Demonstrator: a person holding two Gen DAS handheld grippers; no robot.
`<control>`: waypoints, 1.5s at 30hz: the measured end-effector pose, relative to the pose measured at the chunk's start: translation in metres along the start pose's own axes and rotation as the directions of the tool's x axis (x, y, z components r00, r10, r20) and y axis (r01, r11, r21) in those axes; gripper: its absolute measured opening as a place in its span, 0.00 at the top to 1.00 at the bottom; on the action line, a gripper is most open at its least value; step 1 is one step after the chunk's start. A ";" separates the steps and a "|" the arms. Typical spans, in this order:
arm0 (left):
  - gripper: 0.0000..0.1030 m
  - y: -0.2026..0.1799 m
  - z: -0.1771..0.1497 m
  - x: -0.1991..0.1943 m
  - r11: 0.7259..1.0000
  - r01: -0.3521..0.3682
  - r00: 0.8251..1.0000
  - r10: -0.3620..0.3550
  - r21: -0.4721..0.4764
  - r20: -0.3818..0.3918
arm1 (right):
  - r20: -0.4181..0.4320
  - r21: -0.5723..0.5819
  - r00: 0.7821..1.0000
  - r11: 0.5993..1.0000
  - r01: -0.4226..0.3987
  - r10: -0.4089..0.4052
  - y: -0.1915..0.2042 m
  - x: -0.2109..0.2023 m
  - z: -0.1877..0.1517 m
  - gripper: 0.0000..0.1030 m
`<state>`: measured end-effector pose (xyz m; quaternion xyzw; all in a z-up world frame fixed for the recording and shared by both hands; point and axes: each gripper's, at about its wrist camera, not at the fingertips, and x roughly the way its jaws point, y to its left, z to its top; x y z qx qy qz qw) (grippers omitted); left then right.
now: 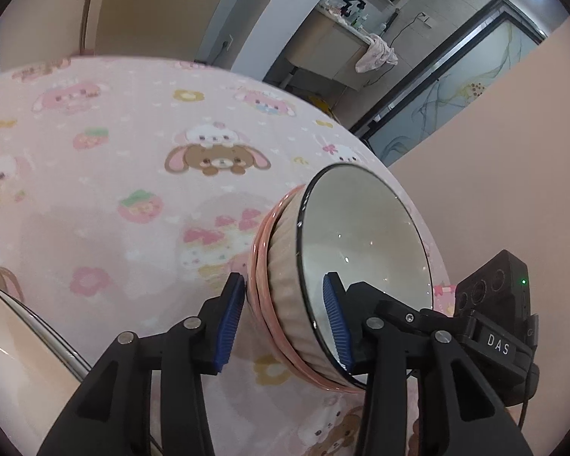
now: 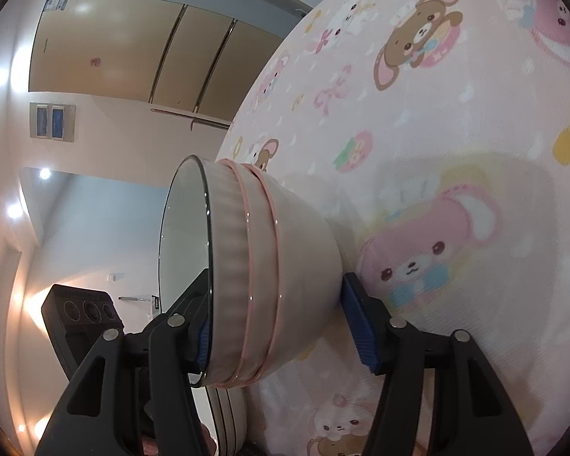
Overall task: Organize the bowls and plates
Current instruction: 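Close both tools on the rim of the stacked bowls, then lift the bowl stack with both tools and carry it over the plate stack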
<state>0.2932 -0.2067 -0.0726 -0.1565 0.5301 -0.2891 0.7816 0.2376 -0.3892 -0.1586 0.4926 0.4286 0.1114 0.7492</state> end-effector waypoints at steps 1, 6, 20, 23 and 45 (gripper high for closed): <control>0.53 0.001 0.000 0.003 1.000 0.008 1.000 -0.008 -0.008 -0.015 | 0.001 -0.002 1.000 1.000 0.004 -0.004 0.000 -0.001 -0.001 0.47; 0.54 -0.005 -0.003 0.007 0.999 -0.039 0.999 0.039 0.012 -0.016 | 0.007 -0.031 0.999 0.998 0.048 -0.047 0.003 -0.002 -0.003 0.55; 0.61 -0.011 -0.013 0.001 0.995 -0.082 0.997 0.082 0.053 0.007 | 0.048 -0.096 0.994 0.990 0.101 -0.097 0.010 -0.008 -0.003 0.58; 0.61 -0.015 -0.013 -0.005 0.996 -0.071 0.997 0.070 0.056 0.014 | 0.061 -0.106 0.995 0.991 0.088 -0.081 0.013 -0.014 -0.002 0.58; 0.63 -0.043 -0.010 -0.139 0.996 -0.073 0.979 0.063 0.046 0.196 | 0.074 -0.225 0.997 0.974 0.005 0.012 0.117 -0.061 -0.029 0.58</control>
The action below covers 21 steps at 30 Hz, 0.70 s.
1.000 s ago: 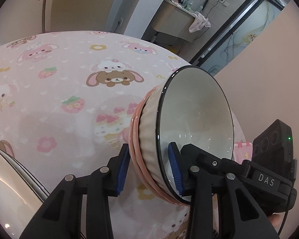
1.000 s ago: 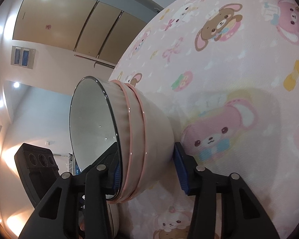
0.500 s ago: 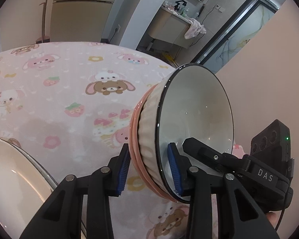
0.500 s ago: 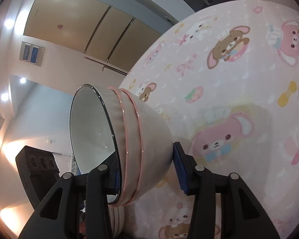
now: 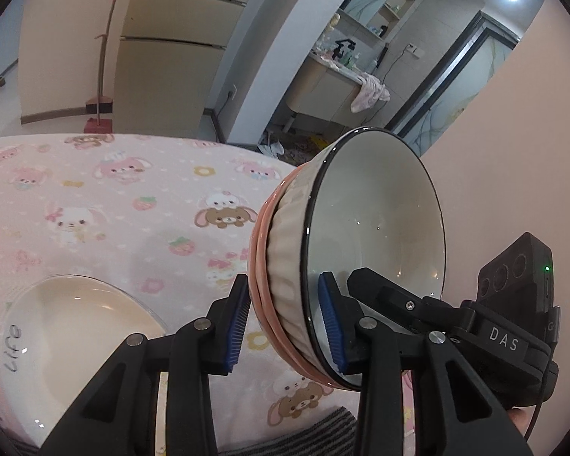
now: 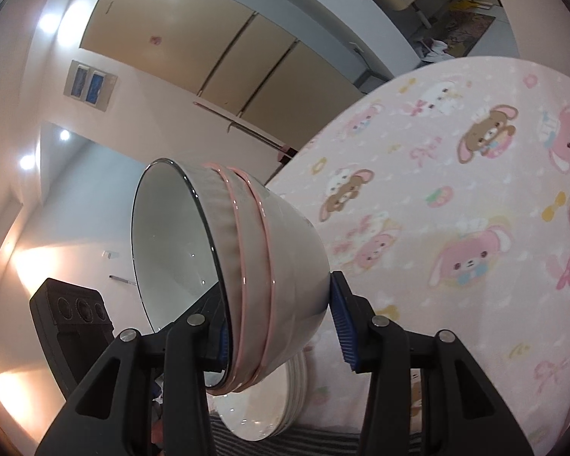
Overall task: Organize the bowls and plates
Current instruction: 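Lift the bowl stack with both tools and carry it over the plate stack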
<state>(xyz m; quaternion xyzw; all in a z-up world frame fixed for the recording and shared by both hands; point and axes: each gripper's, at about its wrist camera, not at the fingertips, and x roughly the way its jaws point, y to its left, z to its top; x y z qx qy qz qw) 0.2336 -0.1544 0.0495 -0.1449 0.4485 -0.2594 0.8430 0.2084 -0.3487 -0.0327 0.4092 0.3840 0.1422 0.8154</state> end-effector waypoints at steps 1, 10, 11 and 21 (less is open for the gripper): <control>0.63 0.002 0.001 -0.007 1.000 -0.002 1.000 0.002 -0.005 0.006 | -0.001 -0.011 1.000 1.000 -0.002 0.002 0.009 0.000 -0.002 0.58; 0.63 0.048 -0.001 -0.066 0.996 -0.064 0.996 0.067 -0.054 0.051 | -0.064 -0.073 0.997 0.997 -0.036 0.031 0.063 0.029 -0.032 0.58; 0.63 0.055 -0.003 -0.073 0.995 -0.076 0.995 0.079 -0.061 0.056 | -0.073 -0.078 0.997 0.996 -0.039 0.033 0.068 0.033 -0.036 0.58; 0.63 0.109 -0.014 -0.108 0.983 -0.144 0.986 0.152 -0.116 0.069 | -0.173 -0.103 0.983 0.992 -0.077 0.059 0.104 0.083 -0.073 0.58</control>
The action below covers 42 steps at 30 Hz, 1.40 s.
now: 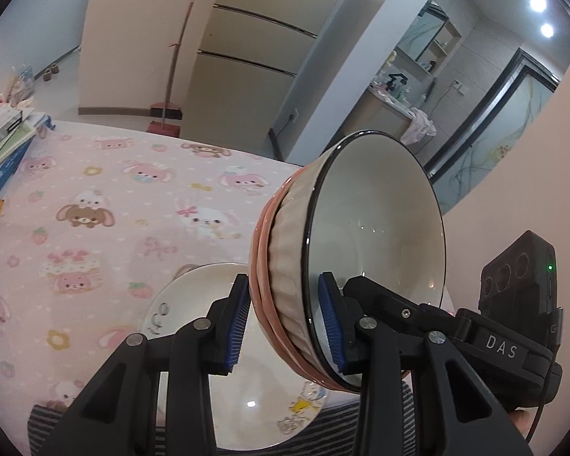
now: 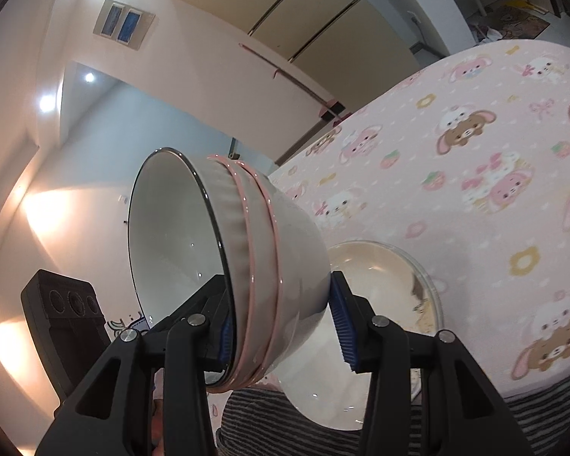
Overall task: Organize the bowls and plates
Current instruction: 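Lift the bowl stack with both tools and carry it over the plate stack, then lower the bowl stack with both tools onto the 'life' plate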
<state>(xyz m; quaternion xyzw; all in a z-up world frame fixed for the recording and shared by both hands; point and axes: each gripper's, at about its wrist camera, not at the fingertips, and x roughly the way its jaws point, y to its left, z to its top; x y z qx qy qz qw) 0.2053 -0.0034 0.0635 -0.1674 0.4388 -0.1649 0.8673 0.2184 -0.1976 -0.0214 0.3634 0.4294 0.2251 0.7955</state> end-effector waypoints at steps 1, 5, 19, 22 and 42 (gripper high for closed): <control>0.63 0.004 -0.001 -0.001 1.000 -0.006 1.000 0.006 -0.003 0.001 | -0.014 0.000 1.000 1.000 -0.004 0.004 0.001 0.005 -0.002 0.58; 0.63 0.019 -0.008 -0.003 1.000 -0.006 1.000 0.006 -0.021 -0.010 | -0.047 -0.001 0.999 1.000 0.003 -0.003 0.003 0.017 -0.007 0.58; 0.63 0.027 -0.035 0.009 0.999 -0.027 0.998 0.025 -0.038 -0.049 | -0.098 0.000 0.995 1.000 0.028 -0.028 -0.011 0.023 -0.026 0.58; 0.63 0.028 -0.041 0.010 0.999 -0.035 0.998 0.033 -0.037 -0.054 | -0.104 0.007 0.994 1.000 0.029 -0.028 -0.016 0.024 -0.032 0.58; 0.63 0.041 -0.060 0.035 0.995 -0.089 0.990 0.084 -0.043 -0.112 | -0.167 0.030 0.985 0.998 0.054 -0.049 -0.038 0.043 -0.049 0.58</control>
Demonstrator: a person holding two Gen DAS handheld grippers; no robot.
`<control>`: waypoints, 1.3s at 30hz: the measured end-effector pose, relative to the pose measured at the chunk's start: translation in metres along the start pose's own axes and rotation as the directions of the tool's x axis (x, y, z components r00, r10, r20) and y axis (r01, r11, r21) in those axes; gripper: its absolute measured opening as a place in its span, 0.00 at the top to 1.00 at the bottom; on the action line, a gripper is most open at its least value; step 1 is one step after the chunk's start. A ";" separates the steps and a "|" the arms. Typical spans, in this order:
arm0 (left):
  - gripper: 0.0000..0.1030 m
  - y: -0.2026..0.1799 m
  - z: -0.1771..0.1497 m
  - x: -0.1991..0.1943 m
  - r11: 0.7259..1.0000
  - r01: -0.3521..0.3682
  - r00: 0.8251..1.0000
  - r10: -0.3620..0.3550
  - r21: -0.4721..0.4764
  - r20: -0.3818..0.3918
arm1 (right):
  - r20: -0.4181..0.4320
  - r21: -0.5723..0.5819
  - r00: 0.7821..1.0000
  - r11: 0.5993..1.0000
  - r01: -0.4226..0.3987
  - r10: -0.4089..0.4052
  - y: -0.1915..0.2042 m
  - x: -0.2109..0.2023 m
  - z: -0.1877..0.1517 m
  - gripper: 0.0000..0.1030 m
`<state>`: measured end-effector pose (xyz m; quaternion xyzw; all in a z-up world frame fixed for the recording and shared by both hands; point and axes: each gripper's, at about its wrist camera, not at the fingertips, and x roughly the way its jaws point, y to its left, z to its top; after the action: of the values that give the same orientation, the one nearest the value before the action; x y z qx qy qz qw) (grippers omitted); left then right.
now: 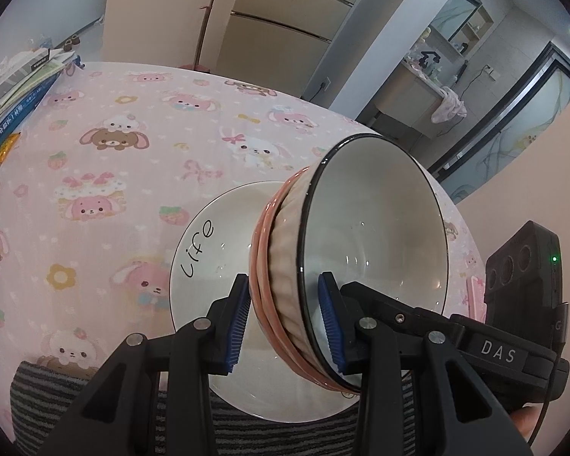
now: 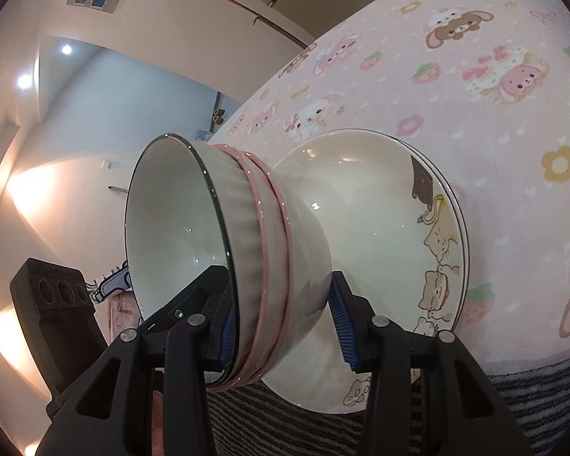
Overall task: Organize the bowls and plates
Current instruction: 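Lower the bowl stack with both tools onto the 'life' plate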
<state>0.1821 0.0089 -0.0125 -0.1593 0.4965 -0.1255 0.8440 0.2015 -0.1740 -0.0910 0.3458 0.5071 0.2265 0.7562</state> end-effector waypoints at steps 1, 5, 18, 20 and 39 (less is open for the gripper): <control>0.63 0.000 0.000 0.001 1.000 -0.003 1.000 0.003 0.002 0.000 | 0.004 -0.004 1.000 1.000 0.008 -0.008 0.000 0.001 0.000 0.58; 0.63 0.000 0.001 0.004 1.000 -0.005 1.000 0.005 0.008 -0.011 | -0.009 0.001 1.000 1.000 0.004 -0.004 -0.003 0.002 0.000 0.58; 0.63 0.002 0.001 0.013 1.000 -0.015 0.999 0.016 0.021 -0.044 | -0.010 -0.014 0.999 0.999 0.042 -0.042 -0.004 0.001 -0.003 0.58; 0.64 0.004 0.001 0.016 1.000 -0.012 0.998 0.013 0.013 -0.054 | -0.008 -0.027 0.998 0.997 0.069 -0.069 -0.001 0.004 -0.002 0.58; 0.66 0.005 -0.005 0.019 1.000 -0.014 1.000 0.015 0.020 -0.022 | 0.001 -0.049 0.987 0.985 0.163 -0.163 0.002 0.005 -0.002 0.57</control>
<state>0.1869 0.0062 -0.0316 -0.1460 0.5056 -0.1260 0.8410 0.2017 -0.1685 -0.0934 0.2844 0.5293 0.1769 0.7795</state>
